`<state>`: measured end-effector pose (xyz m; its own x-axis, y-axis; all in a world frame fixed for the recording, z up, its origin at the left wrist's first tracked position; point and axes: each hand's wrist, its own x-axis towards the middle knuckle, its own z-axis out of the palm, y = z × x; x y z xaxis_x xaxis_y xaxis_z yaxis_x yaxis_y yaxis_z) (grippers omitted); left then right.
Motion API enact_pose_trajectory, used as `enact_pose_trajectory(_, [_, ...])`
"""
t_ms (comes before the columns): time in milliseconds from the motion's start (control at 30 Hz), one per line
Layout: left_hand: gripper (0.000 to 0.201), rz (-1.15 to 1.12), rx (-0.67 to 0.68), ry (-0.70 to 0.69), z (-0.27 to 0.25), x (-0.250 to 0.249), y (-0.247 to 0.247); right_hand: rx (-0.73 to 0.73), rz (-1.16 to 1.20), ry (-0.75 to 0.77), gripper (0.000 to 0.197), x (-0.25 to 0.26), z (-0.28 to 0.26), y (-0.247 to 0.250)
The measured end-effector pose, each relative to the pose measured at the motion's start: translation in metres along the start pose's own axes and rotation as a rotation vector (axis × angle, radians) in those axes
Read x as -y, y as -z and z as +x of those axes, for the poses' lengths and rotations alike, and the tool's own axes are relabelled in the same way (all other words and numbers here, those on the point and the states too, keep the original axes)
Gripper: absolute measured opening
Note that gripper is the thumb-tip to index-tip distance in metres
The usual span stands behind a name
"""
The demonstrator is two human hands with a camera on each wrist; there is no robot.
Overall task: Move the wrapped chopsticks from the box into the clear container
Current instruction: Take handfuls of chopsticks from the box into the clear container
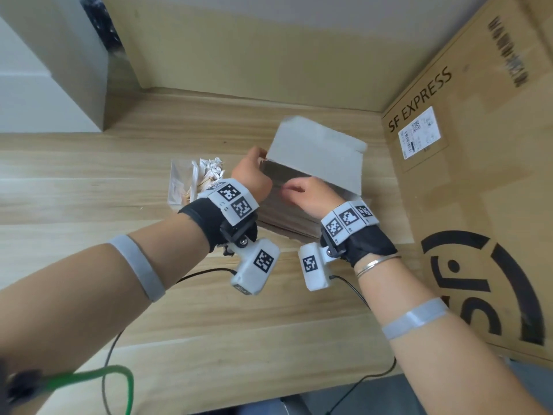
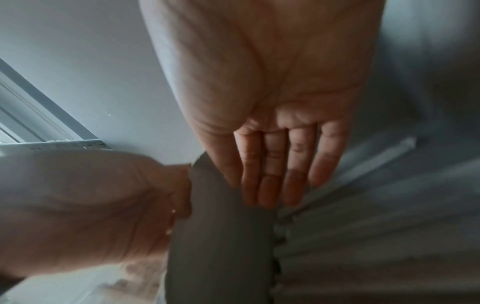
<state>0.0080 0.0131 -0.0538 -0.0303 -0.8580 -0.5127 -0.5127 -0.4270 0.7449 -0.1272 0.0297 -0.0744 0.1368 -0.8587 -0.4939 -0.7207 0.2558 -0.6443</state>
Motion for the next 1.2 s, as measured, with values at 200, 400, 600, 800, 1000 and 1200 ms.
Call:
enact_pose_trajectory(200, [0.045, -0.033, 0.003, -0.088, -0.008, -0.002, -0.004, 0.009, -0.206, -0.056, 0.031, -0.002, 0.007, -0.025])
enact_pose_trajectory(400, [0.048, -0.037, -0.013, -0.088, -0.016, 0.005, -0.003, 0.075, -0.372, -0.122, 0.042, -0.004, 0.012, -0.038])
enact_pose_trajectory(600, [0.048, -0.050, -0.002, -0.067, -0.019, 0.008, -0.003, 0.124, -0.607, -0.116, 0.037, -0.002, 0.015, -0.043])
enact_pose_trajectory(800, [0.051, -0.029, -0.002, -0.052, -0.018, 0.009, -0.002, 0.128, -0.678, -0.142, 0.039, -0.004, 0.014, -0.047])
enact_pose_trajectory(1000, [0.051, -0.004, 0.033, -0.039, -0.017, 0.006, 0.000, 0.124, -0.669, -0.164, 0.037, -0.004, 0.016, -0.047])
enact_pose_trajectory(1200, [0.052, 0.076, 0.085, 0.006, -0.013, 0.004, 0.007, 0.107, -0.458, -0.200, 0.031, -0.003, 0.016, -0.039])
